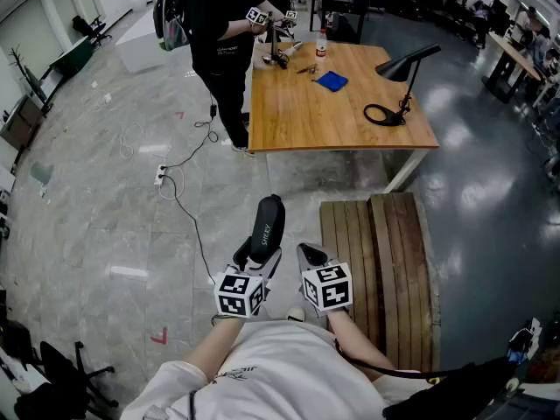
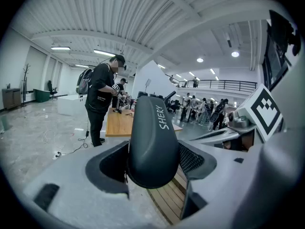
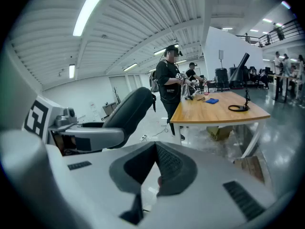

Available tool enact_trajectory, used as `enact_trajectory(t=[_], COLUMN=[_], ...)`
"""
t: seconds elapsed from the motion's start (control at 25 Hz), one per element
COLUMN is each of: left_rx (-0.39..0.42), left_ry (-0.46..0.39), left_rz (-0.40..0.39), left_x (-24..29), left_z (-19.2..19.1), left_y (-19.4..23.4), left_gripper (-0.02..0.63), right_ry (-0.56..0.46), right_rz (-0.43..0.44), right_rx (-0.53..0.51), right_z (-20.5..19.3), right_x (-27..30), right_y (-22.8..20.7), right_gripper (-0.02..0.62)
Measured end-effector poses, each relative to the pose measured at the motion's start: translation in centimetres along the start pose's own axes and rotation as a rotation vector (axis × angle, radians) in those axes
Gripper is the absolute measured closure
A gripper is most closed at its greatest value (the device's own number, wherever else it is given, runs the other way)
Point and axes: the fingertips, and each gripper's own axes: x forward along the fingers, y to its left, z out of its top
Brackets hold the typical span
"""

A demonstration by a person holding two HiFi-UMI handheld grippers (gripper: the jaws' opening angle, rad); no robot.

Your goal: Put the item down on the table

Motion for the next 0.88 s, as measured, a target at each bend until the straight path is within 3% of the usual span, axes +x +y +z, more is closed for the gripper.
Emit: enact_trajectory(t=[0.52,0.88], left_rx=[-0.002,-0.008], left_ry=[0.018,0.025], left_rz=[0.036,-0.019], left_x=[3.4,12.4], left_z=[-0.2,3.4], left_y=[1.5,8.3], left_gripper=[0.282,0.282], right_ry=[0.002,0.027], right_rz=[0.015,-0.042], right_rx=[0.017,0.025], right_z=[0.5,5.9], right_x=[2.4,11.3], right_y=[-3.0,-7.4], right_gripper=[0.591,0.591])
